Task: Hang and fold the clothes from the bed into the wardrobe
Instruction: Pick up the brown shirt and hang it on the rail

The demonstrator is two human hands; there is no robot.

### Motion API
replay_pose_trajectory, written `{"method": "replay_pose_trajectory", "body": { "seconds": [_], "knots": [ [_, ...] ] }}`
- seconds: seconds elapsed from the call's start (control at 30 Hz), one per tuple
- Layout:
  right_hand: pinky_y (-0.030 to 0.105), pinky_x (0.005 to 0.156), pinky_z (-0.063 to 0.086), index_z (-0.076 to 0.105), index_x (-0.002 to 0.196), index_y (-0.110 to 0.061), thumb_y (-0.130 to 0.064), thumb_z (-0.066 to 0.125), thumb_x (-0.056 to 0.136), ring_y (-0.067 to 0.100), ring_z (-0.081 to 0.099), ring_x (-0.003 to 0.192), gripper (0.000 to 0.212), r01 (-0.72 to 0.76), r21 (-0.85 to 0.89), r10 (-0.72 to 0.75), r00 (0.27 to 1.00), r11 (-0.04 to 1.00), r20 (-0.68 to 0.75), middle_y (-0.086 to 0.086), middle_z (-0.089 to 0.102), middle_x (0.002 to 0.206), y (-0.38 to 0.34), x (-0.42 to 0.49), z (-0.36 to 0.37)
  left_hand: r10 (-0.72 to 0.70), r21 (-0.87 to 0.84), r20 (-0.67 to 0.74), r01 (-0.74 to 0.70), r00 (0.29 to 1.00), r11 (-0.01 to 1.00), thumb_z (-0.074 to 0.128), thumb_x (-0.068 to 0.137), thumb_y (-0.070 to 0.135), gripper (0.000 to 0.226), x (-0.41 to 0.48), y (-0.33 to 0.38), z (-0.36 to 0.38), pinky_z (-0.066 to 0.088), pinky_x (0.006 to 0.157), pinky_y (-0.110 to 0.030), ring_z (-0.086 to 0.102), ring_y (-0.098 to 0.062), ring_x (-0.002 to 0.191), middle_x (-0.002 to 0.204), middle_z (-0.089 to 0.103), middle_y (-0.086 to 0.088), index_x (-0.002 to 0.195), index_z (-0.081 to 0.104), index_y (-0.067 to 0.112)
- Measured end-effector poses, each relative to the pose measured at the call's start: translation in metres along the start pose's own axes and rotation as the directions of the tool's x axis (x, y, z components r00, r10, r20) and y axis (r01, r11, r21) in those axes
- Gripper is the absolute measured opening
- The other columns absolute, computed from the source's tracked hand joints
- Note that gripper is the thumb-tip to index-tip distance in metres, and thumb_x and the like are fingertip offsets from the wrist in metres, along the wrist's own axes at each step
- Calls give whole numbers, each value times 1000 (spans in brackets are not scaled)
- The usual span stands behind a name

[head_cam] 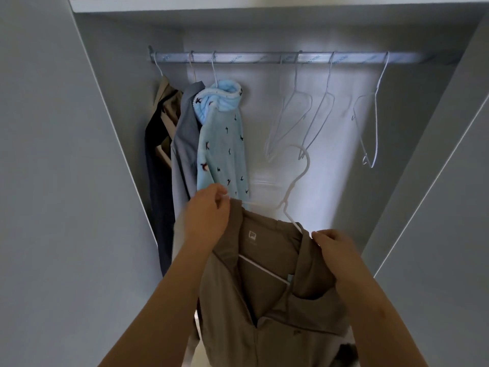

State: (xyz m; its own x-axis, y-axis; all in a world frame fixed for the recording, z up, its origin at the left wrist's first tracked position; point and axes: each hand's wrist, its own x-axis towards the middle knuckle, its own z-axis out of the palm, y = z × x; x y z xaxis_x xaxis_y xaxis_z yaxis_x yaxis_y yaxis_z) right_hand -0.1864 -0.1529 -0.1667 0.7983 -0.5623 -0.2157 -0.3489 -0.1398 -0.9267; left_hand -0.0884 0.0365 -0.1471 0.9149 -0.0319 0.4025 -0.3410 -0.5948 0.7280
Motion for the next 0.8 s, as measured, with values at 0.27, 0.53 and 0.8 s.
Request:
{"method": "replay_pose_trajectory", "body": {
  "seconds": [0.27, 0.53, 0.8],
  "knots": [
    [32, 88, 48, 64, 113, -11, -8, 47, 96, 25, 58, 100, 25, -143, 89, 120, 967, 986, 224, 9, 62, 114, 14, -2, -7, -302, -219, 112, 320, 947, 922, 50, 93, 21, 17, -21, -3, 27, 41, 69, -23, 53, -6, 74, 84, 57, 21, 81, 58, 31],
    [26, 81, 42, 60, 110, -19, -17, 50, 95, 8, 50, 78, 19, -104, 171, 52, 956, 980, 288, -9, 52, 86, 0, 9, 15, -354, -242, 109, 370, 929, 897, 52, 93, 21, 15, -12, -8, 35, 40, 71, -20, 52, 0, 76, 83, 57, 20, 83, 59, 30],
    [22, 79, 45, 61, 91, -26, -15, 47, 96, 5, 51, 77, 18, -11, 139, -32, 952, 990, 304, -15, 53, 82, -39, 58, 68, -300, -317, 76, 308, 951, 897, 51, 93, 23, 21, 67, -30, 38, 41, 74, -23, 52, -4, 78, 83, 58, 14, 76, 56, 35]
  ]
}}
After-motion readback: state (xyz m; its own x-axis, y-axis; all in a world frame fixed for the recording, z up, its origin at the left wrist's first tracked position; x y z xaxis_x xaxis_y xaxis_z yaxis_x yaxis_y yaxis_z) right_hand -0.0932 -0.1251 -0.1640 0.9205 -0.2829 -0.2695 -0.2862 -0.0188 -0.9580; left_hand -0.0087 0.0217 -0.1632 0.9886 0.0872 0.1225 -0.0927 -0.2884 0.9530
